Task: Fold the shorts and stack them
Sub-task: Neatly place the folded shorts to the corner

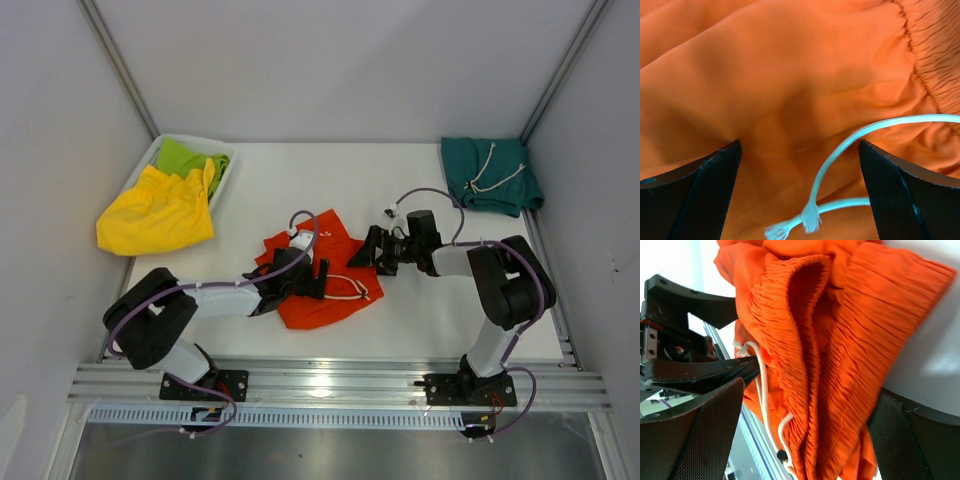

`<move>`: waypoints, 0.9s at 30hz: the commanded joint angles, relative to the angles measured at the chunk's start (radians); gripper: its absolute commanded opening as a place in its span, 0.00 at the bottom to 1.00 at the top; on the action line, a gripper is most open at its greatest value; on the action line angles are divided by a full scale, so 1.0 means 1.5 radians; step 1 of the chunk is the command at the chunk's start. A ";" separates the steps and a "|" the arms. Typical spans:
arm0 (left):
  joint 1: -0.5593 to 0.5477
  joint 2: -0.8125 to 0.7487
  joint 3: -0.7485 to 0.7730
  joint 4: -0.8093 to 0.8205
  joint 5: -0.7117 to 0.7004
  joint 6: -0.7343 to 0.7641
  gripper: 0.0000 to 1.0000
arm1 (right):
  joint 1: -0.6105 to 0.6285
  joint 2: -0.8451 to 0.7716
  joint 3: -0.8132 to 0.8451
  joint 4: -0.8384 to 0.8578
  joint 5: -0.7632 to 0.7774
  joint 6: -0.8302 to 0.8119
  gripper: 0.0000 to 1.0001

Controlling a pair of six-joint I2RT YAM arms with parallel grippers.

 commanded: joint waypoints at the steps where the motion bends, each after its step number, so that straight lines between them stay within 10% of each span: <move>1: 0.003 0.019 -0.015 0.042 -0.003 0.019 0.99 | 0.028 0.045 -0.005 -0.014 0.026 -0.003 1.00; 23: -0.020 0.029 -0.048 0.118 0.025 0.052 0.98 | 0.087 0.098 0.070 -0.033 0.064 0.008 0.76; 27: -0.023 0.022 -0.052 0.126 0.024 0.049 0.98 | 0.082 0.114 0.087 -0.029 0.072 0.018 0.44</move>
